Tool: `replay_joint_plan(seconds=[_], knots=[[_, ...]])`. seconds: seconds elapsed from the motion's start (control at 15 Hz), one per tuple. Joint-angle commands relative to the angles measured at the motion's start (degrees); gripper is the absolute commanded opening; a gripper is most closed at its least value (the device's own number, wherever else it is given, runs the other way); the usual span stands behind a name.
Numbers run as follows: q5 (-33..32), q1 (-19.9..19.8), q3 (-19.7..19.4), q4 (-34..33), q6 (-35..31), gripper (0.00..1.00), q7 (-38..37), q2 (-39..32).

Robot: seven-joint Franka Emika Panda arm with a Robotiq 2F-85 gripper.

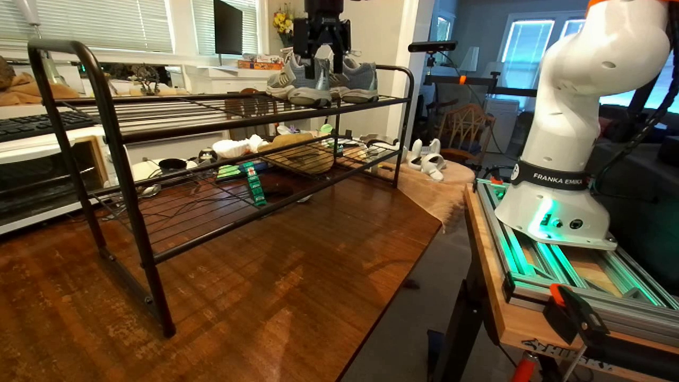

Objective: Move the shoe to the right

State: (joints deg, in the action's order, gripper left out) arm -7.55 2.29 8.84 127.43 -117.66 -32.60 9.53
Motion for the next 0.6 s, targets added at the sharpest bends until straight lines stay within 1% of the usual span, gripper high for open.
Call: replay_joint_plan(seconds=[0.0, 0.13, 0.2, 0.27, 0.33, 0.4, 0.47, 0.53], knots=[[0.7, 0.0, -1.0, 0.4, -1.4, 1.00, 0.0, 1.8], [1.0, -0.3, -1.6, 0.7, -1.5, 1.00, 0.3, 3.0], [1.1, -0.5, -1.9, 0.8, -1.6, 0.97, 0.3, 3.4], [1.3, -0.6, -2.2, 0.8, -1.5, 0.73, 0.5, 4.1], [1.2, -0.9, -2.4, 0.9, -1.6, 0.73, 0.6, 4.7], [1.0, -1.1, -2.5, 1.0, -1.8, 0.69, 0.6, 5.4], [0.9, -1.3, -2.6, 1.0, -1.7, 0.61, 0.5, 5.6], [0.8, -1.5, -2.7, 1.1, -1.6, 0.51, 0.5, 5.9]])
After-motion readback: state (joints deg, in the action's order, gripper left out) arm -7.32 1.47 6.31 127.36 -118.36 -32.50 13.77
